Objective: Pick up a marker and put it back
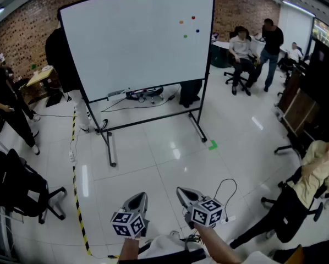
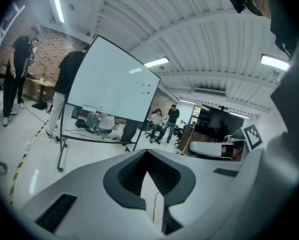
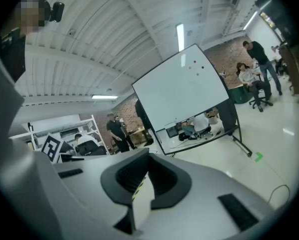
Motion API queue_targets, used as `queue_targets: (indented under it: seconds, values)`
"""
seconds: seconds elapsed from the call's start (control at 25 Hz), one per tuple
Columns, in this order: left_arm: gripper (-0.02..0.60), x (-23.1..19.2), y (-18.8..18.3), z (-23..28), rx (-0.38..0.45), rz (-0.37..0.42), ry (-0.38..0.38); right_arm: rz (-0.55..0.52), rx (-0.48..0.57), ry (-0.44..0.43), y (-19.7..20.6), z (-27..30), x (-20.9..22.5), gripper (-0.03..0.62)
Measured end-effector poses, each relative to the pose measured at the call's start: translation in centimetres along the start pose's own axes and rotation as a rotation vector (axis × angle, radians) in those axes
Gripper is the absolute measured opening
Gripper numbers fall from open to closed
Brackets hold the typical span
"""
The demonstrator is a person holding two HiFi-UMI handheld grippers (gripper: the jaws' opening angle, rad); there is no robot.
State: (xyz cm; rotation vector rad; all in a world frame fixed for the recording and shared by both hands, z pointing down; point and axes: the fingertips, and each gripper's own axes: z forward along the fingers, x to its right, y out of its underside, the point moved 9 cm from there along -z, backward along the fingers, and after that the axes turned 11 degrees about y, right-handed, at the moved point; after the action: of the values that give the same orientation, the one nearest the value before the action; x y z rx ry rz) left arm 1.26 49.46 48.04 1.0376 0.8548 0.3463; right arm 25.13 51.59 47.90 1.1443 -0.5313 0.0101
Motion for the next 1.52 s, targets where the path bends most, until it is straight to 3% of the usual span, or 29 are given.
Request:
queue_targets:
  seconds: [0.44, 0.68, 0.92, 1.52]
  values:
    - [-0.012, -2.7, 1.3, -0.8, 0.044, -0.053, -0.107, -0.057, -0.091, -0.106, 1.3, 5.0, -0.3, 0.017]
    - [-0.012, -6.0, -0.3, 1.8, 0.034, -0.051, -0.127, -0.045, -0.096, -0.097, 0.4, 8.5, 1.4, 0.017]
    - [-0.012, -10.1, -4.4, 7.4, 0.017, -0.022, -0.081, -0.020, -0.052, -0.016, -2.5, 12.3, 4.7, 0.017]
    - [-0.012, -26.2, -16.8, 14.2, 0.015, -0.023, -0.055, -0.028, -0.063, 0.008, -10.9, 32.2, 2.9, 0.017]
